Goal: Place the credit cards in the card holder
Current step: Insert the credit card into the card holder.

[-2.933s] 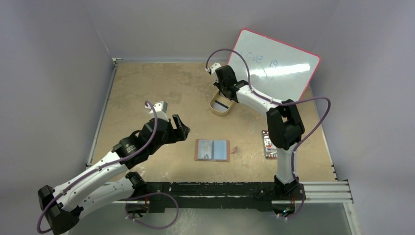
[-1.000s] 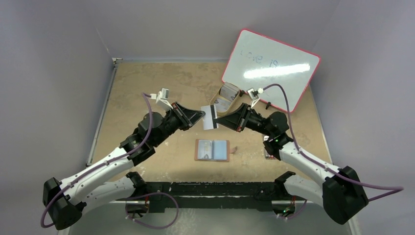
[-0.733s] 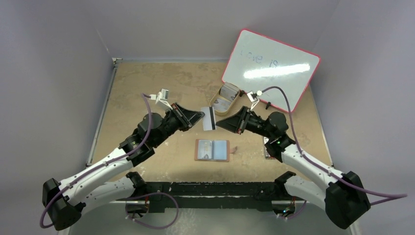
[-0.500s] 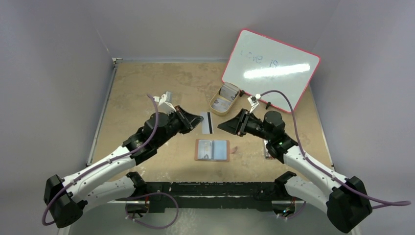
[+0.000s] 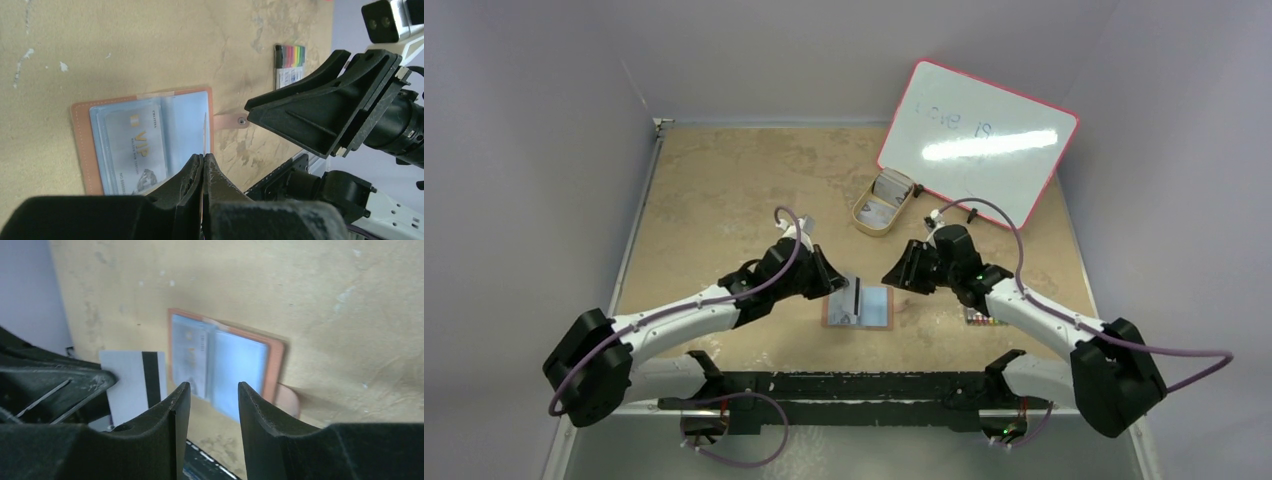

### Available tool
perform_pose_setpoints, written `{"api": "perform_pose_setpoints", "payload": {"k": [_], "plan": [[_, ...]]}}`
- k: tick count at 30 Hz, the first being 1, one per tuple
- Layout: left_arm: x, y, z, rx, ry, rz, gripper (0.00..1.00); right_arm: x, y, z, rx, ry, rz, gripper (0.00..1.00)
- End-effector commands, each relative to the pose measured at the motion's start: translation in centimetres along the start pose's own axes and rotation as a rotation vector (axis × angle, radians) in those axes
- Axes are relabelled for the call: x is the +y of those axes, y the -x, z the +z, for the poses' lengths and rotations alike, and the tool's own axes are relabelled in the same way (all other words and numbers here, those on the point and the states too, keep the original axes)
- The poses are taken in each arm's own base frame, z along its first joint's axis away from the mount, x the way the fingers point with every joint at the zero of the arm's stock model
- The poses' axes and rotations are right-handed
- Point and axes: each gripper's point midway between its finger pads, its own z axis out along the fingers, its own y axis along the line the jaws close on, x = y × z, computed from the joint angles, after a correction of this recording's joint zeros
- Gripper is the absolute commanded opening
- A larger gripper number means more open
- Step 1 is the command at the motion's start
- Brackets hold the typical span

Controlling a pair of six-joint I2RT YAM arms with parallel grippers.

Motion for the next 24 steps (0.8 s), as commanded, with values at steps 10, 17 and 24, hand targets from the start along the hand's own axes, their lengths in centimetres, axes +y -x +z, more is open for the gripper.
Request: {"api": "perform_pose_setpoints", "payload": {"k": [10,17,24], "plan": [[0.5,-3.2,3.0,0.144,-0.038,-0.023,0.0,-1.7,-0.6,2.5,0.038,-0.12,-0.117,0.39],[1.6,-3.7,3.2,0.155,-0.003,-0.01,0.0,-2.5,-1.8,3.8,0.081,-0.174,-0.16,0.35],[2.7,-3.5,2.9,0.144,0.052,0.013,0.0,-4.1,-2.9,4.4,0.114,-0.257,-0.175,0.29]]}}
